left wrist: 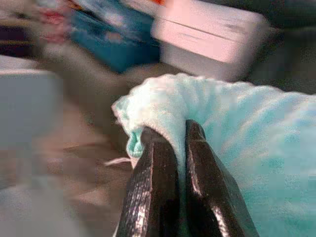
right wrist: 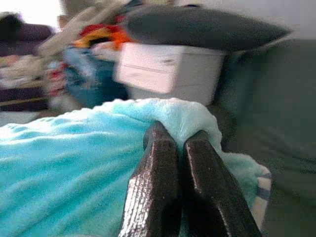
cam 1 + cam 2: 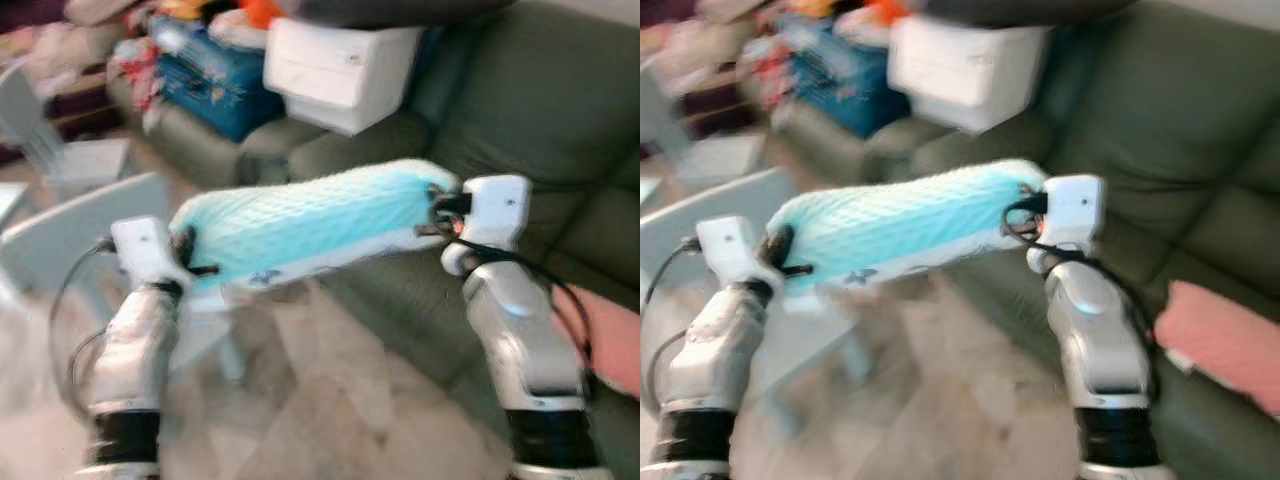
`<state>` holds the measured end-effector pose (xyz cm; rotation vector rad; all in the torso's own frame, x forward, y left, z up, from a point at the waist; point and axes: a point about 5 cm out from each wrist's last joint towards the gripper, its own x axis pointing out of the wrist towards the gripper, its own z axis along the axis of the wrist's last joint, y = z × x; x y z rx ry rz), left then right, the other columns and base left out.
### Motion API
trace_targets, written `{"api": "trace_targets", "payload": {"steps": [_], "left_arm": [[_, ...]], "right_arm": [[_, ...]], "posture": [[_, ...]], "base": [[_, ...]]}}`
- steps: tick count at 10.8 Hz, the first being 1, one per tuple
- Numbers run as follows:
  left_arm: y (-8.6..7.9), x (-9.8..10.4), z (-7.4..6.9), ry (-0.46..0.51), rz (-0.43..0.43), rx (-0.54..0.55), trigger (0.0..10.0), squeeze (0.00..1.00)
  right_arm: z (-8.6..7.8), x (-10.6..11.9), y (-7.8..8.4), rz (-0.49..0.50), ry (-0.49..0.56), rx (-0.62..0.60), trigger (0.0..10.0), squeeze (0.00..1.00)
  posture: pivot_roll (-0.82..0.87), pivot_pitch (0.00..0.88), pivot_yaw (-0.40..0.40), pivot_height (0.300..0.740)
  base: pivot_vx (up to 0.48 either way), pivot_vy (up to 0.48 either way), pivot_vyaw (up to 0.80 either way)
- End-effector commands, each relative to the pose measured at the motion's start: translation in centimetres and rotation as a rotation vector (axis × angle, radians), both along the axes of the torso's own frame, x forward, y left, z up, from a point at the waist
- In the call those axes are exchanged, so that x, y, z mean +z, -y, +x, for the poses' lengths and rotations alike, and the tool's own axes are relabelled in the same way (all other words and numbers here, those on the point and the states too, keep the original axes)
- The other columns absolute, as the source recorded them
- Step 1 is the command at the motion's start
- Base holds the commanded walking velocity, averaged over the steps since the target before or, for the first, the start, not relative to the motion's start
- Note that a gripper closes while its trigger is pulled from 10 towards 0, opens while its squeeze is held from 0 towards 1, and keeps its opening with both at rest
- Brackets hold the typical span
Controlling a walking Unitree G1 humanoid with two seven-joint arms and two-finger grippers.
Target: Move the pillow to the sofa
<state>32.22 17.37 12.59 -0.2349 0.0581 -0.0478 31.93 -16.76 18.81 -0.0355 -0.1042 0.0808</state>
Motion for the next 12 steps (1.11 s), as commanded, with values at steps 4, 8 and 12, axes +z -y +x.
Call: {"api": "trace_targets", "payload": {"steps": [4, 8, 12], "left_arm": [[-0.96, 0.57, -0.10, 0.015, 0.015, 0.012, 10.0, 0.00], [-0.70, 0.50, -0.21, 0.011, 0.011, 0.000, 10.0, 0.00], [-0.61, 0.41, -0.19, 0.003, 0.011, 0.001, 10.0, 0.00]], "right_arm": [[-0.08, 1.18, -0.61, 0.014, 0.049, 0.013, 10.0, 0.00], [-0.16, 1.10, -0.64, 0.014, 0.044, 0.011, 10.0, 0.00], [-0.17, 1.15, -0.61, 0.017, 0.047, 0.011, 10.0, 0.00]], "posture": [[-0.16, 0.000, -0.006, 0.740], [-0.16, 0.000, -0.004, 0.740], [-0.16, 0.000, -0.005, 0.740]], "base": [[0.454, 0.000, -0.11], [0.454, 0.000, -0.65], [0.454, 0.000, -0.13]]}}
